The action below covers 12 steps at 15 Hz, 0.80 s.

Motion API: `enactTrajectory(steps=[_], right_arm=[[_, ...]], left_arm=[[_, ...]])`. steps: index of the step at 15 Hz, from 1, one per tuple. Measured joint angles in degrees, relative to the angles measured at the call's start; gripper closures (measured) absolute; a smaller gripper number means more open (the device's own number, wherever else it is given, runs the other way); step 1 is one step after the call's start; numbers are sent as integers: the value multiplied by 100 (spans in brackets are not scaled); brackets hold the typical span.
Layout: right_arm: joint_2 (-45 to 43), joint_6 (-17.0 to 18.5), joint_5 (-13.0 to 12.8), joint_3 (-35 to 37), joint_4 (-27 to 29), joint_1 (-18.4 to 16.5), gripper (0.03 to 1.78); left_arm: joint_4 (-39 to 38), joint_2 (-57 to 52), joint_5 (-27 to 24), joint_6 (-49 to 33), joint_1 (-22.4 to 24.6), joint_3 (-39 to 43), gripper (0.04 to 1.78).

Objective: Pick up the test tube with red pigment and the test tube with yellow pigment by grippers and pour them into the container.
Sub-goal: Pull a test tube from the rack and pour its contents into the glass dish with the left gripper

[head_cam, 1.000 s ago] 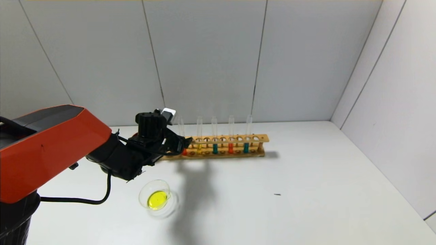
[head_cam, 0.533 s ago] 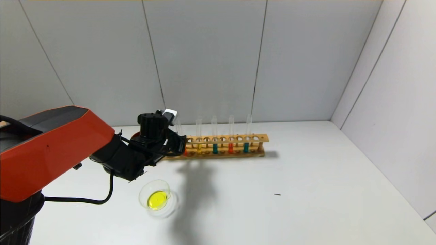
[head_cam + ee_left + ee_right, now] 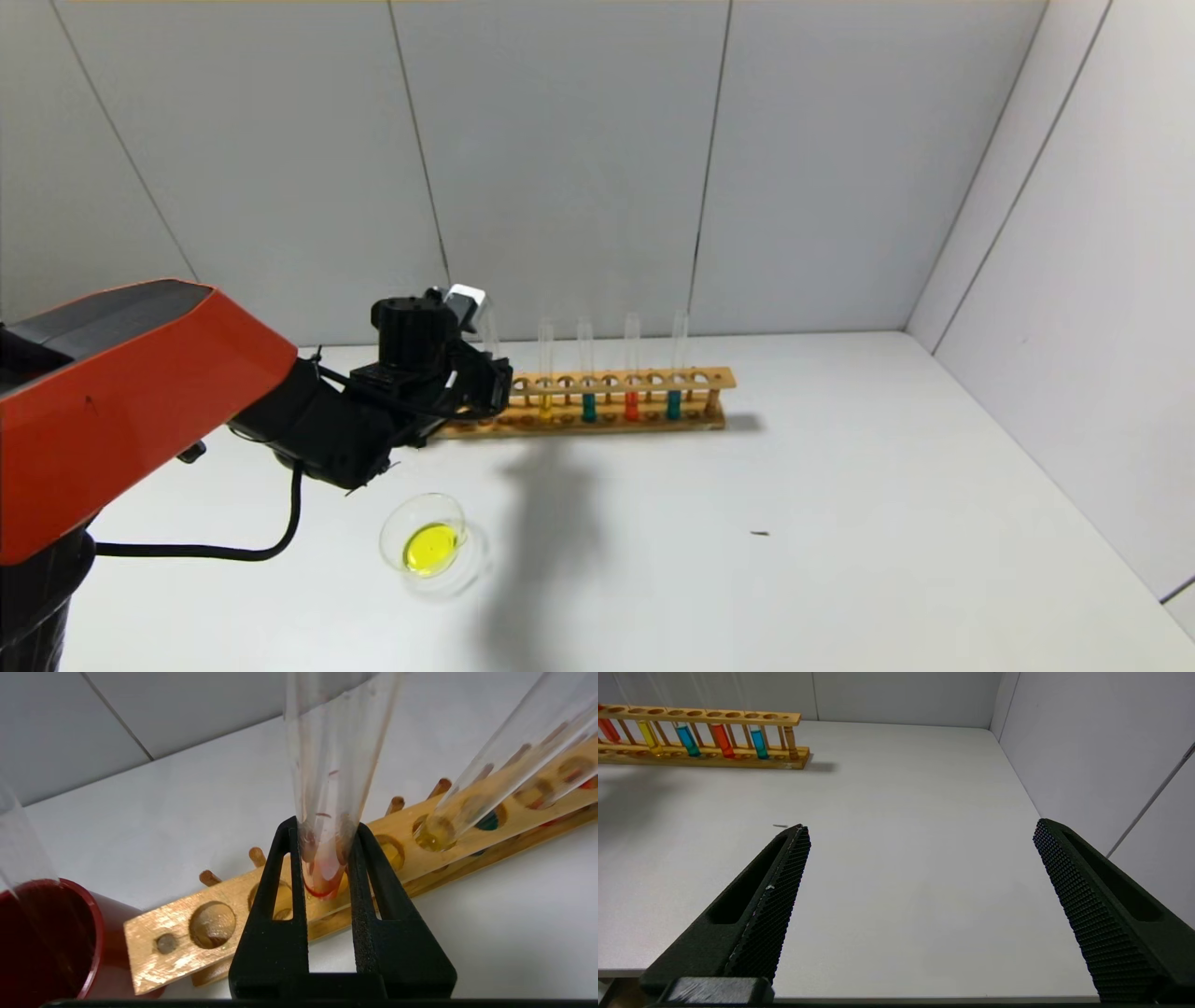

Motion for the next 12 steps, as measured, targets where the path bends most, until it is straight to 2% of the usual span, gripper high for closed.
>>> enactTrajectory(steps=[4, 8, 12], right_arm=[[0, 2, -2, 0, 2, 0, 6], [0, 2, 0, 0, 0, -4, 6], [0, 0, -2, 0, 2, 0, 6]], left_arm=[[157, -463, 6, 118, 1, 0, 151], [400, -1029, 35, 614, 6, -37, 151], [981, -1660, 22, 851, 48, -130, 151]])
